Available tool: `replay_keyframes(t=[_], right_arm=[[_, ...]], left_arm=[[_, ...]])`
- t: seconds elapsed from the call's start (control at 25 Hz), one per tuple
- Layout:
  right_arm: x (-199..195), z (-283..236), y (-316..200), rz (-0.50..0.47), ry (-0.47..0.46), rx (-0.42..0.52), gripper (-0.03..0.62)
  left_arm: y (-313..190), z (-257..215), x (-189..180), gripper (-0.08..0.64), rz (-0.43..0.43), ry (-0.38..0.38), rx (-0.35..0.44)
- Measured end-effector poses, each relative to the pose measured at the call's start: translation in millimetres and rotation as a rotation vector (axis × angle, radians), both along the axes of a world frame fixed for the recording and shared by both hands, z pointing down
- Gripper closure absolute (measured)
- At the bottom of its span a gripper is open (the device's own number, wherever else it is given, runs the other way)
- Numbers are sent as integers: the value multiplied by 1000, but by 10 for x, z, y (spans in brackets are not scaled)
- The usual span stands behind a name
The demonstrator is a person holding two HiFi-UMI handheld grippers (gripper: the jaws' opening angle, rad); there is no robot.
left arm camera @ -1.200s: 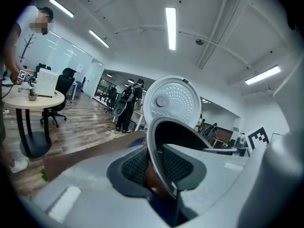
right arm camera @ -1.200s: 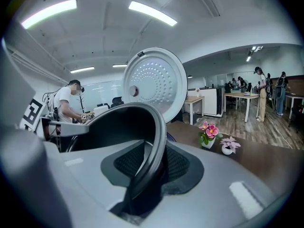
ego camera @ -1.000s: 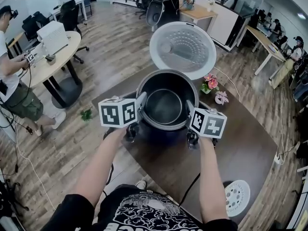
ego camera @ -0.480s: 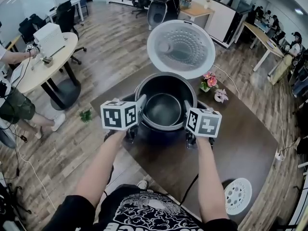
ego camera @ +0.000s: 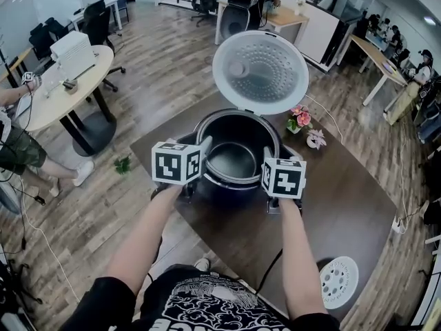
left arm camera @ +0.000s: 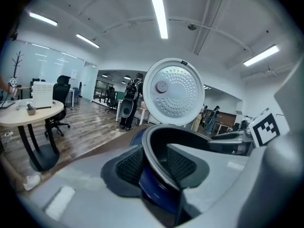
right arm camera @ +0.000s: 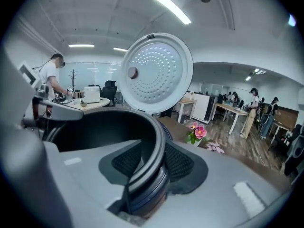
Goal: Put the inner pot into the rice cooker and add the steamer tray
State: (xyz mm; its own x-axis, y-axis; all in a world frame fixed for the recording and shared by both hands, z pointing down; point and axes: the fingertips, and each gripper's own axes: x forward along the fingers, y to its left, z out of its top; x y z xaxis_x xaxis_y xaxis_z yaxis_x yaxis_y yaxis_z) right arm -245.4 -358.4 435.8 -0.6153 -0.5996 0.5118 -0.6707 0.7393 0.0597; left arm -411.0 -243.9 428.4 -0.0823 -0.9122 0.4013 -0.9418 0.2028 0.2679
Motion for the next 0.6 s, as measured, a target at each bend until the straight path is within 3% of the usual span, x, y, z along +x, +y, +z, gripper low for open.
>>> replay_keyframes(t=[0.32, 0.6], right_arm=[[-12, -34, 31, -23, -50, -8, 420], [121, -217, 132, -36, -107, 3, 420]], left_arm=[[49, -22, -48, 416, -8, -39, -6], [62, -410, 78, 406, 12, -137, 48]])
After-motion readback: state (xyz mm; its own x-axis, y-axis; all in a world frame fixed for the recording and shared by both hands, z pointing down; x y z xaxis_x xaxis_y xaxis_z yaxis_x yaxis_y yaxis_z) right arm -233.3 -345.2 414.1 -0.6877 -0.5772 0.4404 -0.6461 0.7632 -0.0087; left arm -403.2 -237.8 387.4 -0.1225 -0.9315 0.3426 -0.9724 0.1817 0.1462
